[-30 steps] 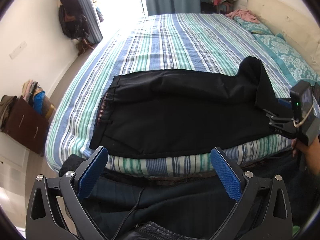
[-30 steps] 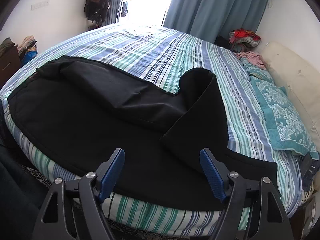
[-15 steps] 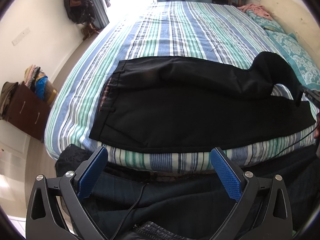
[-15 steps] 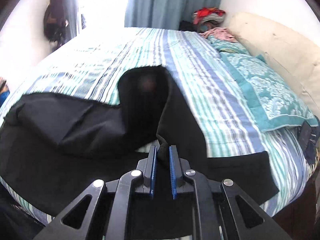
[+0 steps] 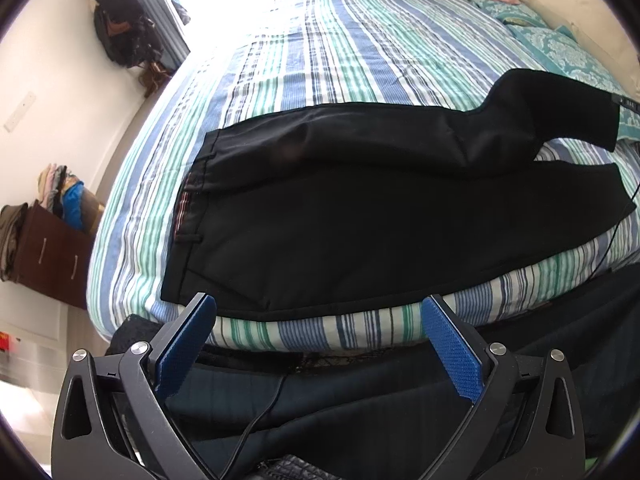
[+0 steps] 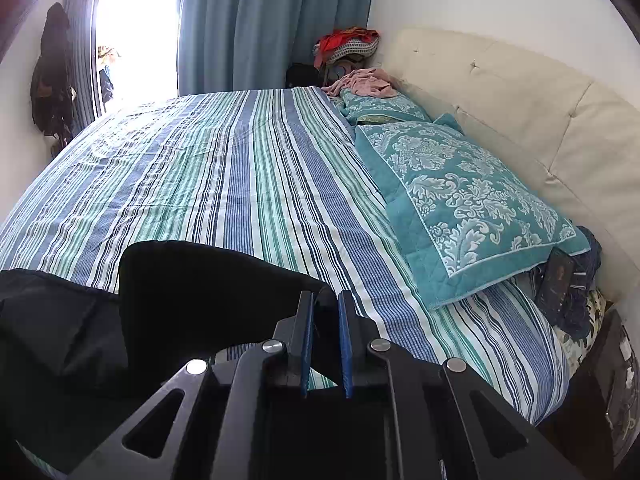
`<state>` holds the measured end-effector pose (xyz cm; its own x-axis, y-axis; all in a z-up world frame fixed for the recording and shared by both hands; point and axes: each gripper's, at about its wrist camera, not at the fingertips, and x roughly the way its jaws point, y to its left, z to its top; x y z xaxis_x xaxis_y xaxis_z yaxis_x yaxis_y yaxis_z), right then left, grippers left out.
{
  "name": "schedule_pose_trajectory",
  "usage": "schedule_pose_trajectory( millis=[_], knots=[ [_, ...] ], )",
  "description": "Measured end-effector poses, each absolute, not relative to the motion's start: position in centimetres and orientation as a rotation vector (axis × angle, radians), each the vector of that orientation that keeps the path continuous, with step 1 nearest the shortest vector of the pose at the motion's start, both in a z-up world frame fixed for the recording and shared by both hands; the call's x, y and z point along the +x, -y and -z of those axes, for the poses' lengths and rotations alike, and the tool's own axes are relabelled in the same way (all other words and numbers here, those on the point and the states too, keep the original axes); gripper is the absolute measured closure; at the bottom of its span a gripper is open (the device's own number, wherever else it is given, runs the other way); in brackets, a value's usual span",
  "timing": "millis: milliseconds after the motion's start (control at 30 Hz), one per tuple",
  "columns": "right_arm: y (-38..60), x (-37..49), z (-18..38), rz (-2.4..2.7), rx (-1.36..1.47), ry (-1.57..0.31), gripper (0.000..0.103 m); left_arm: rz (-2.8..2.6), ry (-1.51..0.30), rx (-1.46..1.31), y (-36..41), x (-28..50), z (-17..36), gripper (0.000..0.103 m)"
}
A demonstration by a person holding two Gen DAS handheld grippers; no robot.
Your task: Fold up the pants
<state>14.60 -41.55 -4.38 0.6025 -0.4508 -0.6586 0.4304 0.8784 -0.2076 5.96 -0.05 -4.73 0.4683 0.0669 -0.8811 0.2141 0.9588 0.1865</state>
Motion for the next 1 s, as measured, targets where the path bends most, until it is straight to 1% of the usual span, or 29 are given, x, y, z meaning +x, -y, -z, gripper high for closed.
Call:
schedule_pose_trajectory(
  millis=[167,433,600,767,900,1000],
  knots=[
    [40.9,15.8,4.7,0.496,-0.041,-0.779,0.090,0.057,-1.113,0.265,-0.7,6.5,5.3,0.001],
    [40.6,15.0,4.9,0.506,-0.049,-0.786,0.090,0.048,-1.143,0.278,-0.7,6.8,6.3,0.001],
    [40.7,14.3,4.5,0.508,-0.055,-0.778,0.090,0.129,-1.099,0.321,-0.7,9.2,6.5,0.001],
    [40.2,12.7,3.2,0.499,-0.058,-0.739,0.090,0.416,-1.078,0.442,1.9,17.8,6.9,0.001],
    [40.3,11.2,2.4,0.496,-0.028,-0.711,0.090,0.493,-1.123,0.354,5.5,28.3,8.4,0.001],
    [40.5,10.4,2.2,0.494,0.003,-0.702,0.090,0.568,-1.199,0.339,8.7,35.0,11.2,0.002]
  ],
)
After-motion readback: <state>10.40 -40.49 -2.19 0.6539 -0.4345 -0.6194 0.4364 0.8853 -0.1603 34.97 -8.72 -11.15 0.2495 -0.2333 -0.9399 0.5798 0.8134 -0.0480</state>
